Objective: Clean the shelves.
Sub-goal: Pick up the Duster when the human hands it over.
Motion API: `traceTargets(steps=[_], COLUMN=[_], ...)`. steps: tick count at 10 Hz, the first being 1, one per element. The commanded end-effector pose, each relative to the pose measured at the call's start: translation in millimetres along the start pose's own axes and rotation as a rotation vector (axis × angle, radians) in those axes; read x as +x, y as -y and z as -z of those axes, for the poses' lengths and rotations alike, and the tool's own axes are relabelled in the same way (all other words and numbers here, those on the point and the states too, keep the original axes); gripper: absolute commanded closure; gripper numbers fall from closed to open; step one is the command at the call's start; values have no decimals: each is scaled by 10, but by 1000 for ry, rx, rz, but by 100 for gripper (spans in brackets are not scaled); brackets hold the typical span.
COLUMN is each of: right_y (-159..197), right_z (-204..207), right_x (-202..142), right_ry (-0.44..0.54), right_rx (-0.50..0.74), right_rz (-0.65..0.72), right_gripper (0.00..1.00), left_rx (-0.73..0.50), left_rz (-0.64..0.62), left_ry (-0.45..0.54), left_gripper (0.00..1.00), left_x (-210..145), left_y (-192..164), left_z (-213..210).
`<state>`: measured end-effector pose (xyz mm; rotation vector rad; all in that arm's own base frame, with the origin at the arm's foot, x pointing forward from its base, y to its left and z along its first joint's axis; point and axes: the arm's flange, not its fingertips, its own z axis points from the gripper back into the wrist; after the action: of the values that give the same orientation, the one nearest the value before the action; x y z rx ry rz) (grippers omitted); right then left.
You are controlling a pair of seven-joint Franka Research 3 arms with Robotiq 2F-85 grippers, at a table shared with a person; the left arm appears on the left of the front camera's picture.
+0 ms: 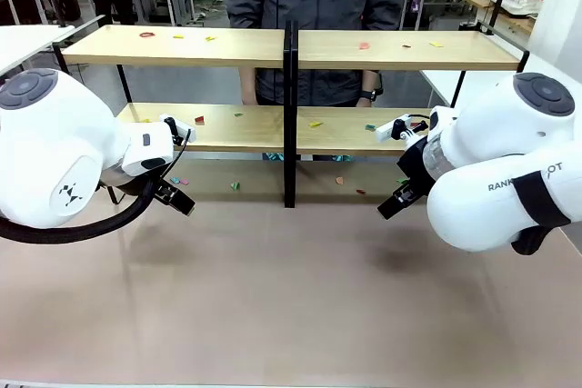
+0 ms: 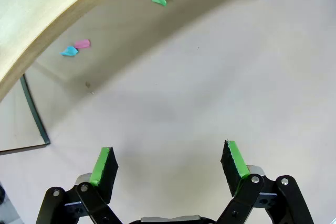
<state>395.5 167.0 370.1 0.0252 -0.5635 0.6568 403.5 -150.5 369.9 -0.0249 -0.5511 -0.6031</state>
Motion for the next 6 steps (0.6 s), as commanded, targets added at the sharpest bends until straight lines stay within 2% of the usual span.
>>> traceTargets(steps=[1,6], right_y=[1,1], right_z=[0,0], right_x=[0,0], right_ry=[0,0], right_rx=[0,0], right_rz=[0,0], right_gripper=[0,0], left_rx=[0,0], left_rz=[1,1], left_ry=[0,0], left_gripper=[0,0], left_x=[1,1], left_y=[2,2], left_z=[-1,-1])
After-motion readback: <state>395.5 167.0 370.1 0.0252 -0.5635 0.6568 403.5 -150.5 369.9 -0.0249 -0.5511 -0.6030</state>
